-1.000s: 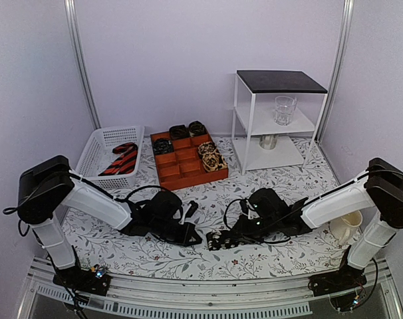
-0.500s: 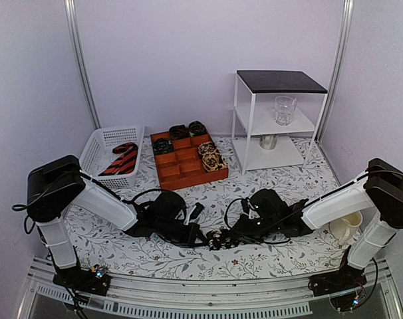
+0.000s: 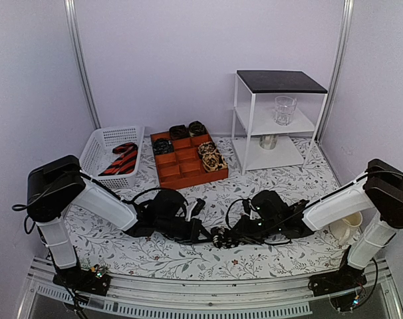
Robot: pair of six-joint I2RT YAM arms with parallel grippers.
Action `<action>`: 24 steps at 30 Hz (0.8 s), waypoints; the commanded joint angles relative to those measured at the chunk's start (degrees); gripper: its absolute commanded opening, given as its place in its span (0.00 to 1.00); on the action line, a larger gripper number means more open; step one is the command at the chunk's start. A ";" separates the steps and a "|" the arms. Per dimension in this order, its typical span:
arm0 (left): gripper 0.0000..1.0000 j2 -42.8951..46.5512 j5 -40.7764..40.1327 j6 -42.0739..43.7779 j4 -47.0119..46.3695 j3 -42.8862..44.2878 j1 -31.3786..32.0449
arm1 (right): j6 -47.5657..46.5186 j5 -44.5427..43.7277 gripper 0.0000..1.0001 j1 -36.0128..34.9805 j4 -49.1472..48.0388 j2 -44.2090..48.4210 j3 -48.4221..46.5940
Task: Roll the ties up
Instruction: Roll the tie at the center of the board.
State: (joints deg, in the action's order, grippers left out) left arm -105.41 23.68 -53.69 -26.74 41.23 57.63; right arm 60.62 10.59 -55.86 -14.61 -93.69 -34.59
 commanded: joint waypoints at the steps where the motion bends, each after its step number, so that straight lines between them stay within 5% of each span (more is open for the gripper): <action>1: 0.00 -0.04 1.02 -0.79 -3.79 0.61 0.17 | -0.97 -0.27 0.15 -0.26 0.40 0.30 0.62; 15: 0.00 -1.91 2.16 -1.45 -6.59 2.98 0.48 | -4.13 -1.75 0.07 1.11 -3.31 3.65 2.67; 24: 0.00 -3.40 2.60 -1.67 -6.92 4.98 0.69 | -3.68 0.79 0.15 1.93 -4.26 2.06 2.41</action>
State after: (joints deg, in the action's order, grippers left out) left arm -107.68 25.56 -55.16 -31.75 44.60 57.65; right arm 57.12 10.35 -54.30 -16.86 -92.18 -32.60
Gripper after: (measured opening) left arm 0.003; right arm 0.134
